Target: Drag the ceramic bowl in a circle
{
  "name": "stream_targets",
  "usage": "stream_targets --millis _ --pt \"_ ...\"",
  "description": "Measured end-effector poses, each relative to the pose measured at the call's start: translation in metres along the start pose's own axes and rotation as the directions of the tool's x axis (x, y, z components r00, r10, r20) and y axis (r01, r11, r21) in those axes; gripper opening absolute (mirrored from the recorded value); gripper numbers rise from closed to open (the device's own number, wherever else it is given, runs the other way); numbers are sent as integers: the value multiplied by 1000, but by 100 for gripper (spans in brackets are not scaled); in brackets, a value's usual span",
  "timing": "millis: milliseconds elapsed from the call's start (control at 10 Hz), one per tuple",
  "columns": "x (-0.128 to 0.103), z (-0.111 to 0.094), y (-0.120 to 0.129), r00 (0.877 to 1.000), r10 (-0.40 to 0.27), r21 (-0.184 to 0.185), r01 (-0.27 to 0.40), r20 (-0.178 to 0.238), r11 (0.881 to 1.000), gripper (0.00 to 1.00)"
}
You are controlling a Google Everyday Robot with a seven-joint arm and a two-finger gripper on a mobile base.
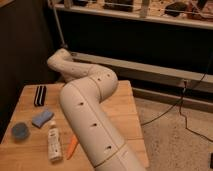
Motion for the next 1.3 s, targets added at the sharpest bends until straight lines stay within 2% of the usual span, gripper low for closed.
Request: stream_targets --millis 200,300,400,500,700,900,1100,1300 --pt "31 20 -54 991 123 16 -122 -48 992 0" --pt "57 27 -86 980 182 37 -180 -77 983 0" --pt "79 29 -107 971 221 46 -217 -96 975 0" --pt "97 27 -116 965 242 41 -239 -97 970 0" --pt "125 22 -94 972 216 20 -215 -95 976 0" --pt "144 20 -51 983 153 -2 -154 -101 988 0" --pt "152 14 7 994 42 -28 -45 -100 999 0" --pt "145 -2 62 995 -78 -52 75 -64 996 0"
